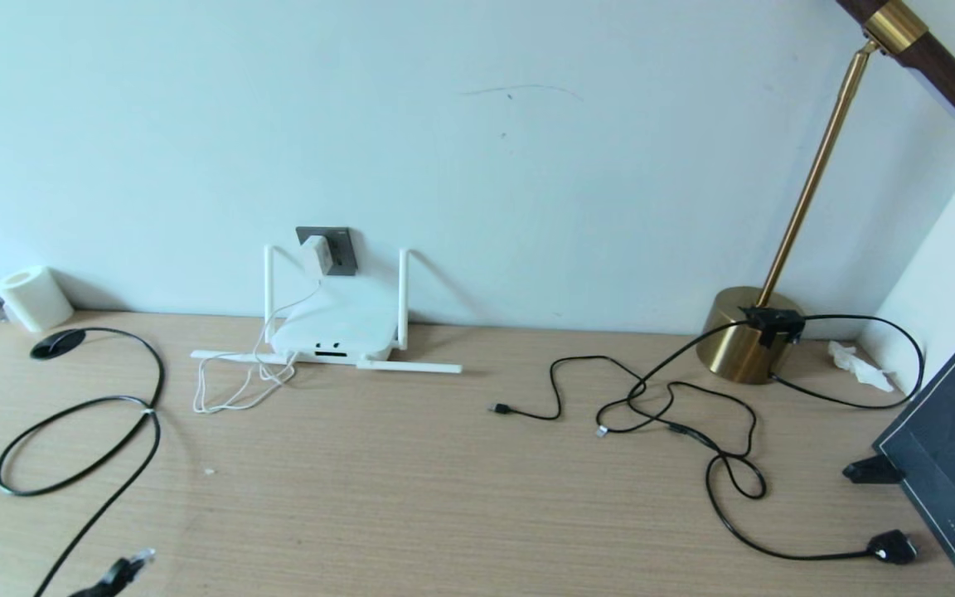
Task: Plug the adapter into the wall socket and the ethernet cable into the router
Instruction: Align cable and router interface
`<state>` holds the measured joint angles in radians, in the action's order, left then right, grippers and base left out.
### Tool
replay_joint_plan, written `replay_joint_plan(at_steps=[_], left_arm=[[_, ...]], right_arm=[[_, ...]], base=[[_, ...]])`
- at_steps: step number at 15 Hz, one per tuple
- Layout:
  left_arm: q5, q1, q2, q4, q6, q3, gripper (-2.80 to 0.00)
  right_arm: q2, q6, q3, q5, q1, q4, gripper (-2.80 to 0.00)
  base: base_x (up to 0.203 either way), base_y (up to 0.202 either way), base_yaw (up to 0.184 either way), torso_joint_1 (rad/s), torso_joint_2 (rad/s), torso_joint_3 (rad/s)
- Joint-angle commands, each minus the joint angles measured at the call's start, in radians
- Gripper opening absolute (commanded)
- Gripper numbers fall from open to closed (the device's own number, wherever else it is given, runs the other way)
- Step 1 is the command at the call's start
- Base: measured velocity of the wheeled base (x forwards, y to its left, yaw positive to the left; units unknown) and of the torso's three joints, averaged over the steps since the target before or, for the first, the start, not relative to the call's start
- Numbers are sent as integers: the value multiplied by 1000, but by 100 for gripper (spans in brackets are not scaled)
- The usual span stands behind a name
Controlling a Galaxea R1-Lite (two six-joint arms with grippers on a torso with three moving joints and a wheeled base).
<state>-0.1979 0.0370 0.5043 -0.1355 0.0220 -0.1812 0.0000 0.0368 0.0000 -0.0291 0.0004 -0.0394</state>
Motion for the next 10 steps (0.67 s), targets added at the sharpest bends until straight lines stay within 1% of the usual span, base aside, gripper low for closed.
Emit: replay_joint_plan(at_steps=[1, 3, 5, 7, 10], left_arm=[[-28, 4, 69, -2, 26, -31, -280], [-32, 4, 163, -5, 39, -69, -280], [-33, 4, 287, -36, 73, -117, -280], [-32, 1, 399, -115, 98, -135, -280], [-32, 1, 533, -255, 103, -141, -280]], right_arm=[[1, 0, 11, 0, 1, -1, 0], [0, 0, 11, 0, 1, -1, 0], [0, 0, 11, 0, 1, -1, 0], [0, 0, 11, 0, 1, 1, 0], [0, 2, 11, 0, 1, 1, 0]], base=[[0, 0, 0, 0, 0, 0], [0, 0, 0, 0, 0, 0], [0, 0, 0, 0, 0, 0], [0, 0, 0, 0, 0, 0], [0, 0, 0, 0, 0, 0]])
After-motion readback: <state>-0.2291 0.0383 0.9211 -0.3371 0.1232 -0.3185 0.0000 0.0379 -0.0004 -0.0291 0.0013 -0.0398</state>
